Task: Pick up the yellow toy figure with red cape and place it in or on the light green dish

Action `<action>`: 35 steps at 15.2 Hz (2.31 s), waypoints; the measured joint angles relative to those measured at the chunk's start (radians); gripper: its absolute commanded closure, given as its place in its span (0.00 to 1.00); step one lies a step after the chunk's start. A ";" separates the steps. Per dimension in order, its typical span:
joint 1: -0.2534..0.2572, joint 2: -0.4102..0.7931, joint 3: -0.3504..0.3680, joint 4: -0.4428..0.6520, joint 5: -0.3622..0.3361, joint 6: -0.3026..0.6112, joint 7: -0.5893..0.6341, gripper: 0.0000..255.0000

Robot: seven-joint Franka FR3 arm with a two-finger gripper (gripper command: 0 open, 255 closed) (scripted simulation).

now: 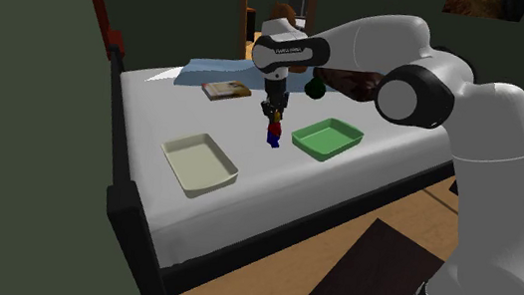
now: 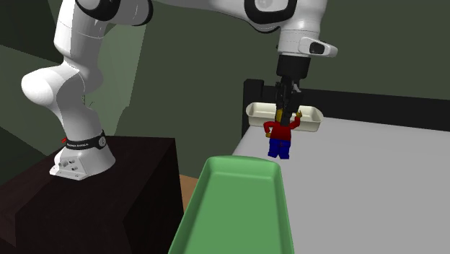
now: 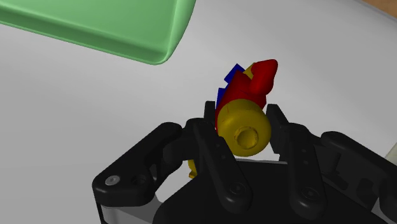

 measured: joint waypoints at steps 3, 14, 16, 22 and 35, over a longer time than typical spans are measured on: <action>-0.001 -0.003 0.000 0.020 0.000 -0.023 -0.002 1.00; -0.006 0.013 -0.002 0.197 0.002 -0.183 -0.011 1.00; -0.009 0.031 -0.001 0.253 0.003 -0.221 -0.013 1.00; -0.017 0.078 -0.001 0.411 0.008 -0.332 -0.019 1.00; -0.147 -0.099 -0.049 0.212 -0.002 -0.295 -0.202 1.00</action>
